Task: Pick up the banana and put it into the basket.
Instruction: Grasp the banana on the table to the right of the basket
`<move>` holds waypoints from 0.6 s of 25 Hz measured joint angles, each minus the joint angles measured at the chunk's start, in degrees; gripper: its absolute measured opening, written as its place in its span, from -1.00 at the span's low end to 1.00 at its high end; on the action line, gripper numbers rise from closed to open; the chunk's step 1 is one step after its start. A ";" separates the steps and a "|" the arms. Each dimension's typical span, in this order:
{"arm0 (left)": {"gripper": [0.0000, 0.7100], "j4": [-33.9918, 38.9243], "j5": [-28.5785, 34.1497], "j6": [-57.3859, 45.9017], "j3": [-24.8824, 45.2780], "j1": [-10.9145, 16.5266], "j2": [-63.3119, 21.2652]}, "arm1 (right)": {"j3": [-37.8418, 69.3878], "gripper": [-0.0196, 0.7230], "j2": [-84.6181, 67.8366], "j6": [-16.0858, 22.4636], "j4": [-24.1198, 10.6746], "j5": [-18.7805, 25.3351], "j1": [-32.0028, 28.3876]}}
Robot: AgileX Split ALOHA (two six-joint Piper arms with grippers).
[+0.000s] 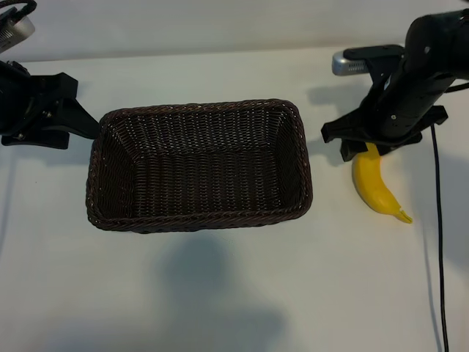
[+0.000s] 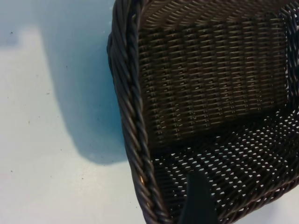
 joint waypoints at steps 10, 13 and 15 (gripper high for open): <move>0.54 0.00 -1.02 0.05 -1.12 0.00 0.00 | 0.00 0.53 4.44 6.29 -4.97 -4.01 -1.27; 0.54 -0.69 -0.84 0.05 -2.42 0.00 0.00 | 0.00 0.53 6.04 6.23 -4.52 -5.23 -1.27; 0.54 -1.23 -0.52 0.05 -2.90 0.00 0.00 | 0.00 0.51 6.66 6.23 -4.52 -5.48 -1.27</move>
